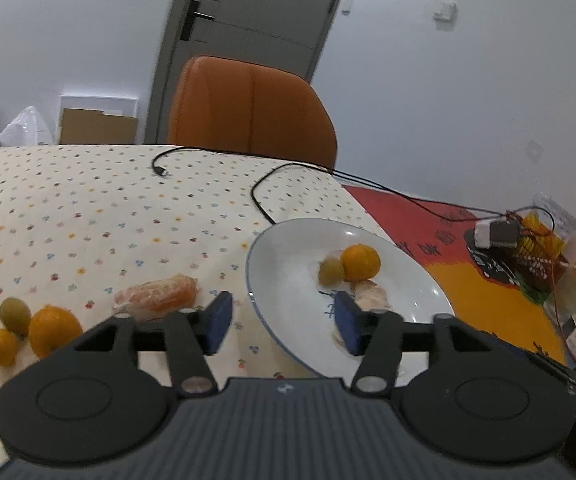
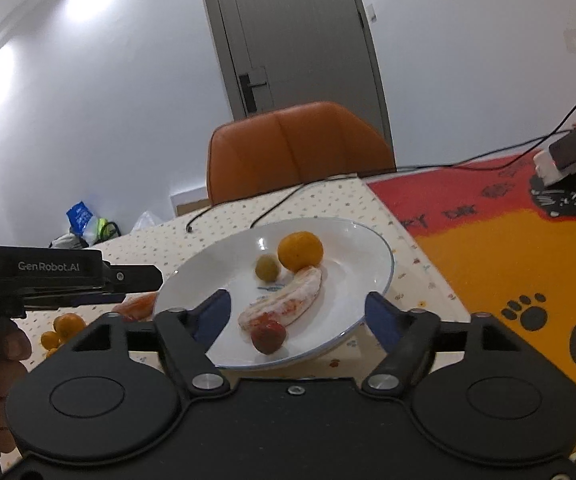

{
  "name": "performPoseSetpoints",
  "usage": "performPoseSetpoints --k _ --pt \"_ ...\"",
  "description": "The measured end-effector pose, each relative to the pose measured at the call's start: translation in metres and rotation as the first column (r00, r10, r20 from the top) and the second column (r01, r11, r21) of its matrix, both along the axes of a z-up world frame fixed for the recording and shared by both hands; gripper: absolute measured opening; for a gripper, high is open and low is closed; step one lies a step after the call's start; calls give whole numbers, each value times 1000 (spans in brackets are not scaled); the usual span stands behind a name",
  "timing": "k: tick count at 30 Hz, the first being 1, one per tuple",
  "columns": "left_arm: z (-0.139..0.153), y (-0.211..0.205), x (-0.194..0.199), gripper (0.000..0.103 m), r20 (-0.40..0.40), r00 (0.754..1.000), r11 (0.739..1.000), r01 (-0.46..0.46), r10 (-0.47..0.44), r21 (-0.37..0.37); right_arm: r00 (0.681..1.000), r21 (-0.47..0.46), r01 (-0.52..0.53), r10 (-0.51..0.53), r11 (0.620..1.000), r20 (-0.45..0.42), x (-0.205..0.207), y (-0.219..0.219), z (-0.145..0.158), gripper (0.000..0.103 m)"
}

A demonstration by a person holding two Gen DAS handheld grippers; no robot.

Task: Organize fruits
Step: 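Carry both fruits into the white plate and open both tools, then withdraw both tools from the plate toward the remaining fruit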

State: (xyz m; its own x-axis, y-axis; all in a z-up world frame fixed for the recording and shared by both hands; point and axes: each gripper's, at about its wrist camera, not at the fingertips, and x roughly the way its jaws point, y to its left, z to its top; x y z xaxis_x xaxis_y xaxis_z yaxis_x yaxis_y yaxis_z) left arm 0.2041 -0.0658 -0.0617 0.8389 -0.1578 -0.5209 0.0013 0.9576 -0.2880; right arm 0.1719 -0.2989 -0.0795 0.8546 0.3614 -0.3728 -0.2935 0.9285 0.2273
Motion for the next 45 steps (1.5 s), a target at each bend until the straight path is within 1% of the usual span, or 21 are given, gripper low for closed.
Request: performPoseSetpoints --k 3,6,8,11,12,16,21,25,28,30,34,37,45 --pt "1 4 -7 62 8 1000 1000 -10 10 -5 1000 41 -6 6 999 -4 -4 -1 -2 82" --pt "5 9 -16 68 20 999 999 -33 32 14 1000 53 -3 4 999 -13 -7 0 -5 83" --pt "8 16 -25 77 41 998 998 -51 50 26 1000 49 -8 8 999 -8 -8 1 -4 86" --pt "10 27 -37 81 66 995 996 -77 75 34 1000 44 -7 7 999 0 -11 2 -2 93" --pt "11 31 -40 81 69 994 996 -87 84 38 1000 46 -10 9 999 4 -13 2 -1 94" --pt "9 50 -57 82 75 987 988 -145 142 45 1000 46 -21 20 999 23 -18 8 3 103" --pt "9 71 -79 84 100 977 979 -194 187 64 998 47 -65 64 997 24 -23 16 7 103" --pt "6 85 -92 84 107 973 976 -211 204 62 998 44 -68 68 997 6 -26 24 7 103" --pt "5 95 -101 84 124 969 973 -223 214 63 996 64 -83 84 995 -10 -27 30 9 103" --pt "4 100 -105 84 119 968 970 -231 222 69 996 61 -89 90 994 -8 -30 35 11 103" --pt "0 108 -111 84 114 971 973 -218 209 71 995 50 -97 97 994 6 -37 47 14 103" --pt "-4 114 -116 84 101 971 972 -223 215 77 994 25 -109 108 994 16 -42 56 15 103" --pt "-10 132 -125 84 66 971 968 -236 231 83 990 -14 -140 140 990 13 -47 77 17 103"
